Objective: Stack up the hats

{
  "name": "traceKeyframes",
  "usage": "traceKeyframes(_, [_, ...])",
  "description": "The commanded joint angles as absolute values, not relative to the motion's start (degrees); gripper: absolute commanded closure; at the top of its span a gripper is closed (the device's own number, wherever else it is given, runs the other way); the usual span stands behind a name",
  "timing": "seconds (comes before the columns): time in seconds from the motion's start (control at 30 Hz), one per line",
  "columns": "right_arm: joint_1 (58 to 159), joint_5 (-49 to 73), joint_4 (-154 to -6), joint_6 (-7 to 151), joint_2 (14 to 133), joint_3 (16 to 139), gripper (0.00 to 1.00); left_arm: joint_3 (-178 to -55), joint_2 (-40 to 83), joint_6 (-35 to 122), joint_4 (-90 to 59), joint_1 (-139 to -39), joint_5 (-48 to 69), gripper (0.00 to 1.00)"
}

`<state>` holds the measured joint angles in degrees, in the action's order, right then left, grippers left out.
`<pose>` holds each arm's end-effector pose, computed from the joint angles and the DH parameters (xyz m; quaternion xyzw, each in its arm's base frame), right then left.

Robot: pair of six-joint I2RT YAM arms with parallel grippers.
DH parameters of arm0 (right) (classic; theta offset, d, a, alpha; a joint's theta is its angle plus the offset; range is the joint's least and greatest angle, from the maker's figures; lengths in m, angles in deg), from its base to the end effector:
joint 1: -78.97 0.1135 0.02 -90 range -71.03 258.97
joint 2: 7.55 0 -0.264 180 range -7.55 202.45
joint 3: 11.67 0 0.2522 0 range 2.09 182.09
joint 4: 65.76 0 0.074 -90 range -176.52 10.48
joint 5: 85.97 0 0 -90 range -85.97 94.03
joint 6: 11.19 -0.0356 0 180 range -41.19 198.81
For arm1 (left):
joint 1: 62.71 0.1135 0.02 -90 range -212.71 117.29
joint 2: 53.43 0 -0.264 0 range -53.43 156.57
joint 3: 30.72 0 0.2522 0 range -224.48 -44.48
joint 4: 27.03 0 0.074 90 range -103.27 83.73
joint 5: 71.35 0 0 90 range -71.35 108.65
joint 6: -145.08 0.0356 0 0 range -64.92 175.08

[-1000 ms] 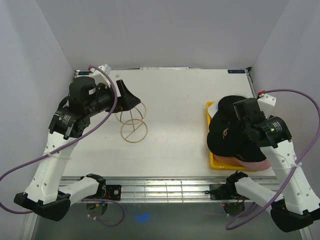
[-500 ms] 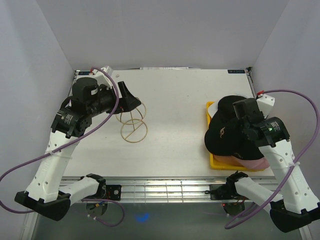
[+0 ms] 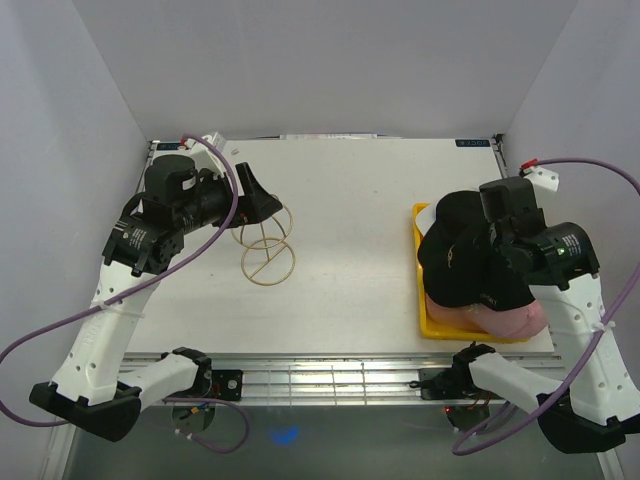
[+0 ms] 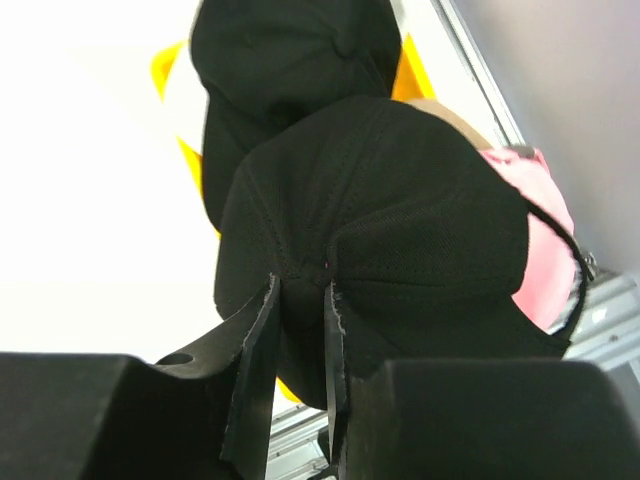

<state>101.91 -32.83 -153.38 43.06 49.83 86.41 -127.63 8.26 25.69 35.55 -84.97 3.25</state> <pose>0.1362 0.0345 0.4255 0.2138 0.8640 -0.0856 0.4477 0.1788 -0.0834 0.4416 0.0169 0.8493 -0.3274 0.4138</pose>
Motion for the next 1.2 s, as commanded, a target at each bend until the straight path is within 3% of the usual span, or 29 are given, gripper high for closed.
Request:
traceKeyframes(0.0, [101.73,-31.58,-153.09,47.25,50.98,93.04,0.92,-128.33,8.36,25.55,34.72,-85.12,4.23,0.02])
traceKeyframes(0.3, [101.73,-14.36,-147.64,56.39,58.26,105.00,0.92,-133.24,10.90,20.28,33.75,-85.12,8.62,0.02])
traceKeyframes(0.57, [101.91,4.71,-140.45,57.19,69.25,117.56,0.92,-149.05,15.56,12.19,29.89,-85.12,9.24,0.02])
traceKeyframes(0.83, [103.49,27.12,-120.49,52.36,74.35,119.16,0.92,-154.08,14.08,6.13,18.73,-85.12,9.94,0.02])
traceKeyframes(1.17, [109.72,38.74,-102.03,42.35,82.78,121.19,0.92,-154.08,10.82,2.78,12.22,-85.12,13.02,0.02])
